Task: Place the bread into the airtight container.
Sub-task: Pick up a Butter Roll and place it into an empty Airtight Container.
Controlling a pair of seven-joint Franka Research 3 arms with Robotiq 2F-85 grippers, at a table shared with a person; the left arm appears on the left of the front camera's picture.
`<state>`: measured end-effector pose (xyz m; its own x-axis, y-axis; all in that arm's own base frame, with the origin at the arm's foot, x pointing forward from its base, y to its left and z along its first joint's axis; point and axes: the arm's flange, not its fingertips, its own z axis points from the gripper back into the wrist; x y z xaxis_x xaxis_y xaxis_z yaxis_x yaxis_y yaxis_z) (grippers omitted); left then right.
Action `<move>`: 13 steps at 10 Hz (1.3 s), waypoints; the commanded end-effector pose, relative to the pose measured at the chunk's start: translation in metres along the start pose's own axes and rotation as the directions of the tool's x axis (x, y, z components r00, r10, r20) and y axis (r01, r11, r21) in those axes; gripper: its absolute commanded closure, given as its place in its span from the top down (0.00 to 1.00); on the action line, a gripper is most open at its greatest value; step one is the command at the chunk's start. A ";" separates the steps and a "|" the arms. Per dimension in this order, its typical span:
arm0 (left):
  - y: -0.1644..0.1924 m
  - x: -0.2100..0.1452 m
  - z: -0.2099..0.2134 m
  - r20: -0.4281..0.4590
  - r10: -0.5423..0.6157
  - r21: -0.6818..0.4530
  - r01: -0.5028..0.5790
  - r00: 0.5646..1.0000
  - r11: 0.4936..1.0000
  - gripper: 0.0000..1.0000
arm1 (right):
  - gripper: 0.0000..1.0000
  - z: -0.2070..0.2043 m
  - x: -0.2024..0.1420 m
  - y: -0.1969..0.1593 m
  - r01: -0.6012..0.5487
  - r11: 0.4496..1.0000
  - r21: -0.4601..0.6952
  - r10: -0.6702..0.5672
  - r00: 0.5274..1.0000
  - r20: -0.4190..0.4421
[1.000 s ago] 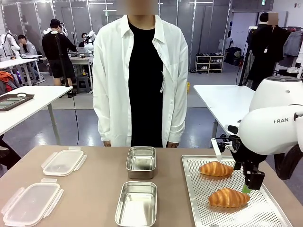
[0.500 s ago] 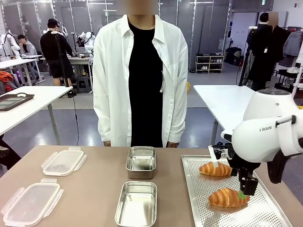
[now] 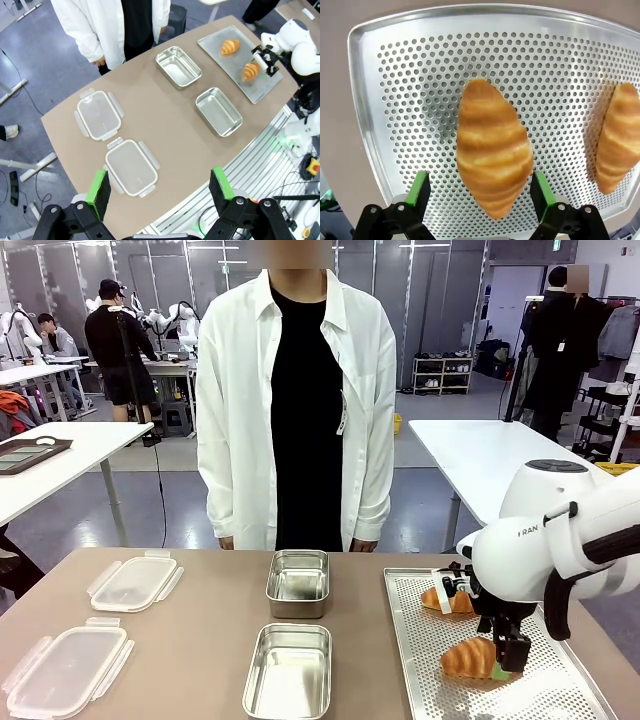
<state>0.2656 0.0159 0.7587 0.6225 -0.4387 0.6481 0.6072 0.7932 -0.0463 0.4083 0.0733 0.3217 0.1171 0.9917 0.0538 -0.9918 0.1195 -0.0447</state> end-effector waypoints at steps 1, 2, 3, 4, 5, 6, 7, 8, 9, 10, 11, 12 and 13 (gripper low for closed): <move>-0.001 0.002 0.001 -0.001 -0.017 -0.004 0.017 1.000 1.000 1.00 | 1.00 -0.009 0.000 -0.008 -0.025 0.999 -0.020 0.026 0.999 0.025; -0.001 0.002 0.001 -0.001 -0.017 -0.004 0.017 1.000 1.000 1.00 | 1.00 -0.015 0.000 -0.011 0.004 0.999 -0.035 -0.003 1.000 0.013; -0.001 0.002 0.001 -0.001 -0.017 -0.004 0.017 1.000 1.000 1.00 | 1.00 -0.020 0.000 -0.013 0.011 0.999 -0.032 -0.011 1.000 0.012; -0.001 0.002 0.001 -0.001 -0.017 -0.004 0.017 1.000 1.000 1.00 | 1.00 -0.024 0.000 -0.015 0.012 0.999 -0.037 -0.012 1.000 0.004; -0.001 0.002 0.001 -0.001 -0.017 -0.004 0.017 1.000 1.000 1.00 | 1.00 -0.027 0.000 -0.016 0.008 0.999 -0.034 -0.008 1.000 0.000; -0.001 0.002 0.001 -0.001 -0.017 -0.004 0.017 1.000 1.000 1.00 | 1.00 -0.030 0.000 -0.018 0.009 1.000 -0.023 -0.009 1.000 0.002; -0.001 0.002 0.001 -0.001 -0.017 -0.004 0.017 1.000 1.000 1.00 | 1.00 -0.032 -0.001 -0.019 0.013 1.000 -0.020 -0.013 1.000 0.011; -0.001 0.002 0.001 -0.001 -0.017 -0.004 0.017 1.000 1.000 1.00 | 0.96 -0.033 -0.002 -0.019 0.013 1.000 -0.019 -0.013 1.000 0.014; -0.001 0.002 0.001 -0.001 -0.017 -0.004 0.017 1.000 1.000 1.00 | 0.86 -0.033 -0.002 -0.020 0.010 1.000 -0.016 -0.009 1.000 0.012; -0.001 0.002 0.001 -0.001 -0.017 -0.004 0.017 1.000 1.000 1.00 | 0.76 -0.033 -0.002 -0.020 0.005 1.000 -0.014 -0.005 1.000 0.013; -0.001 0.002 0.001 -0.001 -0.017 -0.004 0.017 1.000 1.000 1.00 | 0.66 -0.032 -0.002 -0.019 0.006 1.000 -0.011 -0.006 1.000 0.009; -0.001 0.002 0.001 -0.001 -0.017 -0.004 0.017 1.000 1.000 1.00 | 0.57 -0.030 -0.002 -0.019 0.009 1.000 -0.004 -0.009 1.000 0.005; -0.001 0.002 0.001 -0.001 -0.017 -0.004 0.017 1.000 1.000 1.00 | 0.46 -0.026 -0.002 -0.019 0.009 1.000 0.001 -0.009 1.000 0.003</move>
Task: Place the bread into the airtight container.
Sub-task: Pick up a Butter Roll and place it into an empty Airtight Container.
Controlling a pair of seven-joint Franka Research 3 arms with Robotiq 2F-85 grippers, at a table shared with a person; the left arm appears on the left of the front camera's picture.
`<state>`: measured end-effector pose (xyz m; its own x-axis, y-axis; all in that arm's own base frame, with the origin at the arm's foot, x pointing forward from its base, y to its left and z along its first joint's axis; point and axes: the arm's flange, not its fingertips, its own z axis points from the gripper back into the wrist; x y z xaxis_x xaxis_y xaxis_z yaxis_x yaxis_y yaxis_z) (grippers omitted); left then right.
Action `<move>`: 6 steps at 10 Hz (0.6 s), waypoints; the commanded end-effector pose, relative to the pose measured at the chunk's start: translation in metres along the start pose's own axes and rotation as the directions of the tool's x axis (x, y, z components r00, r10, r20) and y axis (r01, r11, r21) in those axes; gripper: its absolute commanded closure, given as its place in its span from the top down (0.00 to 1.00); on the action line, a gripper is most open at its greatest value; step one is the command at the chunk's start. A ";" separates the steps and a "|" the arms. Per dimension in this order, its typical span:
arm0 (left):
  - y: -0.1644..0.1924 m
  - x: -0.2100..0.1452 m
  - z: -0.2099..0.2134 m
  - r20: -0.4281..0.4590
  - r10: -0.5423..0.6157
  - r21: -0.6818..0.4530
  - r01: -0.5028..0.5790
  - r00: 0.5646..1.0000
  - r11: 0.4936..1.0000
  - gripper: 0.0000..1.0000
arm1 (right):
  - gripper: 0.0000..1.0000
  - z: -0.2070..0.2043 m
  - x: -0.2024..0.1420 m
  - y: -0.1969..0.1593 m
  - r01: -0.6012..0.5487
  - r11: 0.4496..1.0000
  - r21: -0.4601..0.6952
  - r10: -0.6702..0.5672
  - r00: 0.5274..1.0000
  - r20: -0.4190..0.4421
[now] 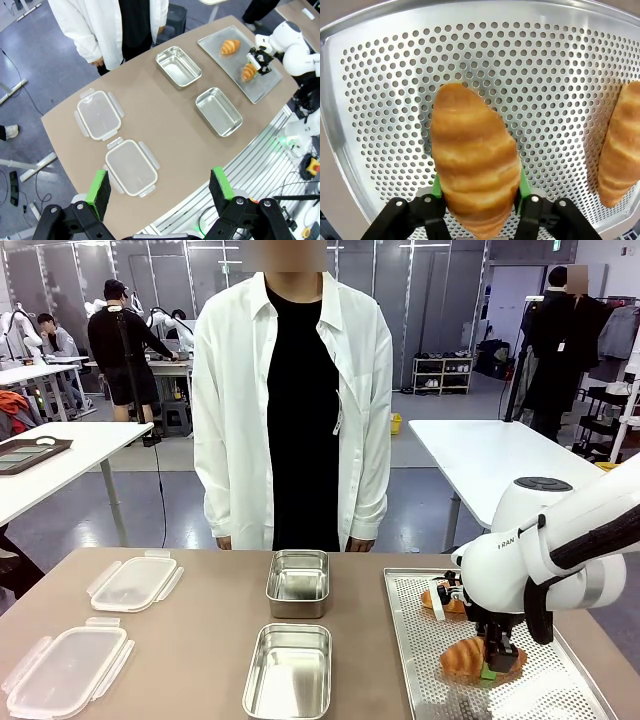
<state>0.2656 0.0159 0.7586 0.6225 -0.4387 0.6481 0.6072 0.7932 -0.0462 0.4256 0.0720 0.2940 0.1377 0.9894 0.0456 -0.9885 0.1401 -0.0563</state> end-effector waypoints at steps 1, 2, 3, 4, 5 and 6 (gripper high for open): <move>-0.001 0.002 0.001 -0.001 -0.017 -0.004 0.017 1.000 1.000 1.00 | 0.37 0.012 0.000 -0.001 -0.013 1.000 -0.002 0.013 1.000 0.012; -0.001 0.002 0.001 -0.001 -0.017 -0.004 0.017 1.000 1.000 1.00 | 0.37 0.027 0.000 0.001 0.002 1.000 -0.019 -0.002 1.000 -0.003; -0.001 0.002 0.001 -0.001 -0.017 -0.004 0.017 1.000 1.000 1.00 | 0.37 0.045 0.003 0.005 0.001 0.999 -0.033 -0.002 1.000 -0.027; -0.001 0.002 0.001 -0.001 -0.017 -0.004 0.017 1.000 1.000 1.00 | 0.37 0.063 0.008 0.008 0.006 1.000 -0.030 -0.007 0.999 -0.034; -0.001 0.002 0.001 -0.001 -0.017 -0.004 0.017 1.000 1.000 1.00 | 0.37 0.082 0.014 0.012 0.021 1.000 -0.021 -0.021 0.999 -0.025; -0.001 0.002 0.001 -0.001 -0.017 -0.004 0.017 1.000 1.000 1.00 | 0.37 0.103 0.023 0.020 0.044 0.999 -0.020 -0.044 0.999 -0.011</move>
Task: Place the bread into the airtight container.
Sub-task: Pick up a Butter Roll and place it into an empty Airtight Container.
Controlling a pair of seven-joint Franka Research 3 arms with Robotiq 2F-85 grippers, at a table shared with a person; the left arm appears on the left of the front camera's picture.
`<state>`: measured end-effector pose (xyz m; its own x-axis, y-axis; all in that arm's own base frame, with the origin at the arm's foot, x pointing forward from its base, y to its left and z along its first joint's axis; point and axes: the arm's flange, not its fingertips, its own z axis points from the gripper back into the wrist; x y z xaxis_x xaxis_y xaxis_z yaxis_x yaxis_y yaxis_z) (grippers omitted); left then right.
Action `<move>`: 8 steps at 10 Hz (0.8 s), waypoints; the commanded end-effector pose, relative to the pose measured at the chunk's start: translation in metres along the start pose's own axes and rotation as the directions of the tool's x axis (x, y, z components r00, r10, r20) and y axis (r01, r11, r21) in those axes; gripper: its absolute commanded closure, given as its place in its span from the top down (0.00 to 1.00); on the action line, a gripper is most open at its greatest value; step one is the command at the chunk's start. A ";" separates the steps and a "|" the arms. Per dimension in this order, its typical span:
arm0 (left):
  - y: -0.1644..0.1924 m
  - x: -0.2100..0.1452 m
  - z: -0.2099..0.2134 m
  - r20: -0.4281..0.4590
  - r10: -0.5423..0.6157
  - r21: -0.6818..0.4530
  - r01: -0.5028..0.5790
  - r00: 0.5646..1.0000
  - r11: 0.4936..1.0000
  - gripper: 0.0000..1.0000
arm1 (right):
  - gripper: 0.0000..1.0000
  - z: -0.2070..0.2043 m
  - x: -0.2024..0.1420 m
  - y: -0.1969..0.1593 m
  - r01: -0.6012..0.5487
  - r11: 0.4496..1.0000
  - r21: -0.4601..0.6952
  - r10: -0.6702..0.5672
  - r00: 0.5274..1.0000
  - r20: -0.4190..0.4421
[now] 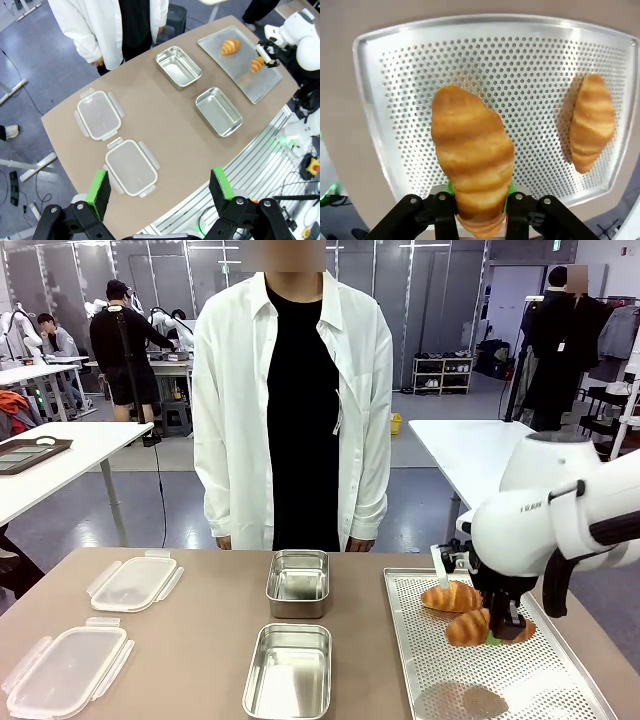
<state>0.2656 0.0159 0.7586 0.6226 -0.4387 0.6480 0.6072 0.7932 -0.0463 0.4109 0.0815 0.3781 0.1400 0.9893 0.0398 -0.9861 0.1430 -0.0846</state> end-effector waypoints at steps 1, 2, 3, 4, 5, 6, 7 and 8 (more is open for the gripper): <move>-0.001 0.002 0.001 -0.001 -0.017 -0.004 0.017 1.000 1.000 1.00 | 0.37 0.032 0.026 0.016 0.054 0.998 0.011 -0.054 0.999 -0.003; -0.001 0.002 0.001 -0.001 -0.017 -0.004 0.017 1.000 1.000 1.00 | 0.37 0.039 0.045 0.025 0.055 0.998 0.011 -0.055 0.998 -0.007; -0.001 0.002 0.001 -0.001 -0.017 -0.004 0.017 1.000 1.000 1.00 | 0.37 0.044 0.067 0.034 0.060 0.998 0.004 -0.060 0.998 0.000; -0.001 0.002 0.001 -0.001 -0.017 -0.004 0.017 1.000 1.000 1.00 | 0.37 0.048 0.093 0.042 0.064 0.998 0.000 -0.064 0.998 0.000; -0.001 0.002 0.001 -0.001 -0.017 -0.004 0.017 1.000 1.000 1.00 | 0.37 0.051 0.117 0.049 0.080 0.997 -0.008 -0.080 0.997 0.006; -0.001 0.002 0.001 -0.001 -0.017 -0.004 0.017 1.000 1.000 1.00 | 0.37 0.052 0.139 0.057 0.082 0.997 -0.013 -0.082 0.997 0.009; -0.001 0.002 0.001 -0.001 -0.017 -0.004 0.017 1.000 1.000 1.00 | 0.37 0.052 0.165 0.066 0.075 0.997 -0.019 -0.074 0.996 0.042; -0.001 0.002 0.001 -0.001 -0.017 -0.004 0.017 1.000 1.000 1.00 | 0.37 0.046 0.192 0.074 0.083 0.996 -0.016 -0.082 0.996 0.032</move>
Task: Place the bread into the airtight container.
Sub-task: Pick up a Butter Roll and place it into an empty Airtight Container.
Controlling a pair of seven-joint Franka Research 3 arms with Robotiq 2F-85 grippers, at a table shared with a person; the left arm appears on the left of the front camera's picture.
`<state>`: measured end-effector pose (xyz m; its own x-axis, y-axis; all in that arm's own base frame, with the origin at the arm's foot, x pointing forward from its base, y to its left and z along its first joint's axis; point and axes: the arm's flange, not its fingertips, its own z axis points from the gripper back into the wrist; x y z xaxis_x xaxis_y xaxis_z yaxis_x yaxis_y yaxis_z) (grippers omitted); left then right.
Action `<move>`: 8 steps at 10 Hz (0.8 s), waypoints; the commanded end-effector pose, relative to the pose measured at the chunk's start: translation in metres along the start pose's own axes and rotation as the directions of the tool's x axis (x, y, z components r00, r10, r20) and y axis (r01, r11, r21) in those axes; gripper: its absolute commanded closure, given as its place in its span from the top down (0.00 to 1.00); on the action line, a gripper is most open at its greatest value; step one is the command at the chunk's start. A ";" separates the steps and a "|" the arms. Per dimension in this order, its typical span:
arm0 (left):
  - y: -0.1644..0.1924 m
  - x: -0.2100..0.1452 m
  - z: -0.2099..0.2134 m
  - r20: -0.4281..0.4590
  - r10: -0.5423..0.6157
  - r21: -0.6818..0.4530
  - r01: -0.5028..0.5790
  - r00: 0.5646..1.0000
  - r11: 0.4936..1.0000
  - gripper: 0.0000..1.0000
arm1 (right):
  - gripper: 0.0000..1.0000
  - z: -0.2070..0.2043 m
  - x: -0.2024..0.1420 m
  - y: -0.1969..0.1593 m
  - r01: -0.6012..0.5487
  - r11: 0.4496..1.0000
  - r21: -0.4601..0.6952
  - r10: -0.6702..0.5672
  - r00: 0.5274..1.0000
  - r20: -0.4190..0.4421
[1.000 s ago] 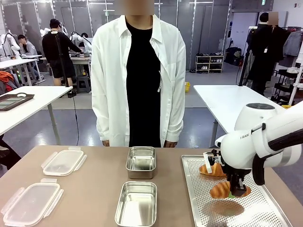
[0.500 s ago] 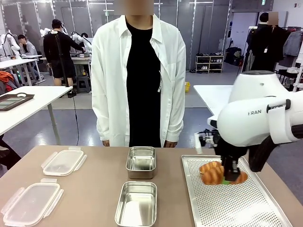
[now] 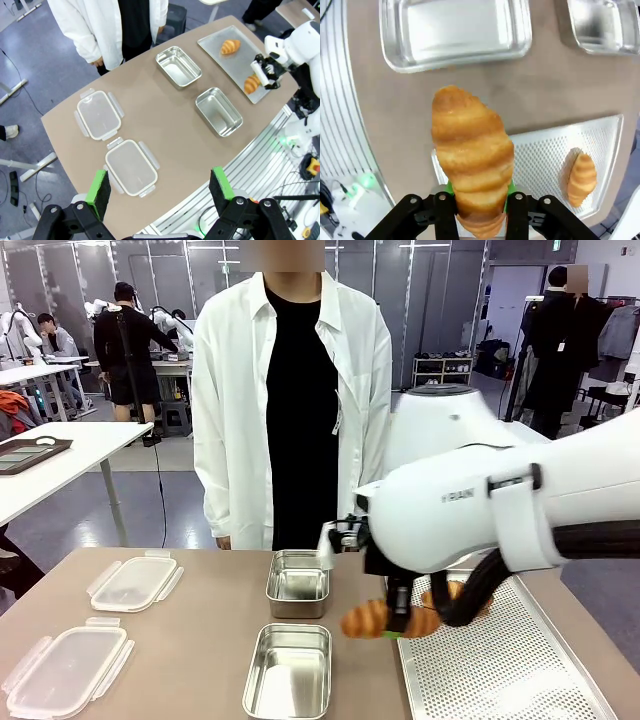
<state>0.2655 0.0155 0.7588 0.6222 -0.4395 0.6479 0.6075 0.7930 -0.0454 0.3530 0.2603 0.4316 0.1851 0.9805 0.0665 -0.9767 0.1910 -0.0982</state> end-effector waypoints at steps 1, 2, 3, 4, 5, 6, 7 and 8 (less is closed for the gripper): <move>0.000 0.001 0.001 -0.001 -0.016 -0.004 0.016 1.000 1.000 1.00 | 0.37 -0.015 0.046 0.004 0.051 0.999 -0.008 -0.051 0.999 -0.001; 0.000 0.001 0.001 -0.001 -0.016 -0.004 0.016 1.000 1.000 1.00 | 0.37 -0.022 0.070 0.011 0.052 0.999 -0.015 -0.052 0.999 -0.005; 0.000 0.001 0.001 -0.001 -0.016 -0.004 0.016 1.000 1.000 1.00 | 0.37 -0.028 0.088 0.017 0.045 0.998 -0.032 -0.046 0.999 -0.008; 0.000 0.001 0.001 -0.001 -0.016 -0.004 0.016 1.000 1.000 1.00 | 0.37 -0.031 0.102 0.022 0.051 0.998 -0.047 -0.051 0.999 0.010; 0.000 0.001 0.001 -0.001 -0.016 -0.004 0.016 1.000 1.000 1.00 | 0.37 -0.034 0.112 0.024 0.060 0.997 -0.055 -0.059 0.998 0.020; 0.000 0.001 0.001 -0.001 -0.016 -0.004 0.016 1.000 1.000 1.00 | 0.37 -0.037 0.120 0.024 0.066 0.997 -0.047 -0.065 0.997 0.029; 0.000 0.001 0.001 -0.001 -0.016 -0.004 0.016 1.000 1.000 1.00 | 0.37 -0.041 0.125 0.024 0.079 0.996 -0.044 -0.077 0.997 0.031; 0.000 0.001 0.001 -0.001 -0.016 -0.004 0.016 1.000 1.000 1.00 | 0.37 -0.043 0.125 0.023 0.077 0.996 -0.052 -0.076 0.997 0.016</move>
<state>0.2655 0.0154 0.7588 0.6221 -0.4396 0.6478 0.6074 0.7931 -0.0451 0.3552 0.3841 0.3980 0.2271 0.9690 0.0976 -0.9641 0.2378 -0.1183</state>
